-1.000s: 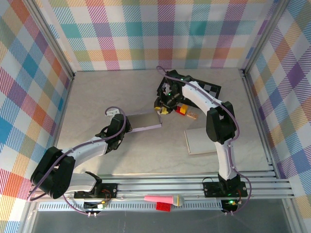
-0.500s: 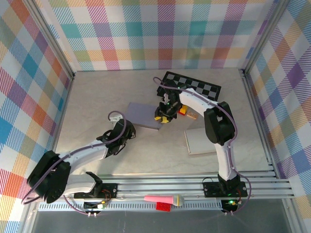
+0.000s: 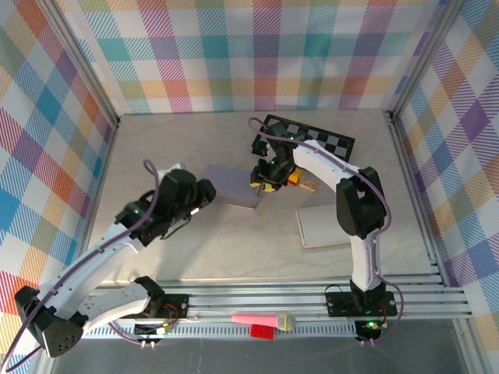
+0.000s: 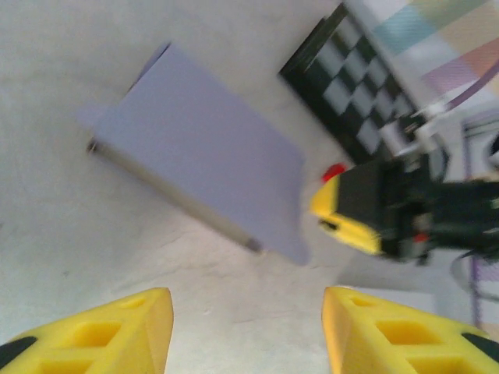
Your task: Fold the paper box
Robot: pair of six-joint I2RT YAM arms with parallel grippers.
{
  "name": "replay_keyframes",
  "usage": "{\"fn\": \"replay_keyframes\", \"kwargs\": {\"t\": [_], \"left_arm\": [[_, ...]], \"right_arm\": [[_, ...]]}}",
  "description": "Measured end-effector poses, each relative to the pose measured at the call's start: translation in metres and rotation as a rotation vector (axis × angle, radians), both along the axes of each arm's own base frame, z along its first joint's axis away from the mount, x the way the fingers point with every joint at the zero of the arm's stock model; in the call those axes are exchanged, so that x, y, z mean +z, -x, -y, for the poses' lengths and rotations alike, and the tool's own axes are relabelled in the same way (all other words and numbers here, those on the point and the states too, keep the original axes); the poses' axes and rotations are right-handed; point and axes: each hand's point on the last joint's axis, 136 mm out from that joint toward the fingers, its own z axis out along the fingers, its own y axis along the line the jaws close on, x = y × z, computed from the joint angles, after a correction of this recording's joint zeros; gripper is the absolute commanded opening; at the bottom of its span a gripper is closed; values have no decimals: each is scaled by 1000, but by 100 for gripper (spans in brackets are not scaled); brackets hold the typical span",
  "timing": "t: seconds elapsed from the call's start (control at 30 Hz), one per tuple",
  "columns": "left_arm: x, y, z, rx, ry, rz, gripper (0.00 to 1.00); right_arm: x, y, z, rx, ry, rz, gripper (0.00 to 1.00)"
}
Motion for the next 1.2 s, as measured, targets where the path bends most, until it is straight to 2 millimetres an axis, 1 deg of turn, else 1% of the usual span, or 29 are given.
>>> {"fn": "replay_keyframes", "kwargs": {"t": [0.07,0.1,0.13,0.2,0.27,0.3,0.33,0.4,0.5,0.6,0.77,0.9,1.0,1.1,1.2], "left_arm": [[22,-13,-5,24,-1,-4,58],[28,-23,-11,42,-5,-15,58],[28,-32,-17,56,-12,-31,58],[19,-55,-32,85,-30,-88,57],[-1,-78,-45,93,-57,-162,57],[-14,-91,-50,88,-75,-209,57],[-25,-100,-54,78,-86,-243,57],[-55,-122,-59,39,-104,-316,57],[-95,-138,-61,-35,-116,-399,57],[-123,-146,-55,-115,-110,-439,55],[-148,-155,-38,-222,-71,-452,52],[-161,-149,-33,-259,-57,-460,50],[-173,-142,-33,-274,-56,-477,48],[-181,-136,-33,-281,-50,-495,46],[-183,-135,-31,-286,-42,-488,44]], "right_arm": [[3,0,0,-5,-3,5,43],[4,0,0,-9,-4,5,43],[4,0,0,-12,-5,4,43],[4,0,0,-24,-5,-3,43],[4,0,0,-32,-7,-7,44],[4,-1,0,-37,-8,-9,47],[4,0,-1,-41,-9,-13,50],[4,0,-1,-47,-11,-19,56],[1,0,-1,-52,-18,-26,58],[-5,3,1,-66,-23,-53,57],[-15,3,-3,-67,-37,-81,56],[-28,2,-2,-71,-24,-107,55],[-33,2,-1,-73,-19,-116,51],[-34,-1,0,-78,-24,-114,47],[-35,-4,1,-82,-29,-113,45]]}}
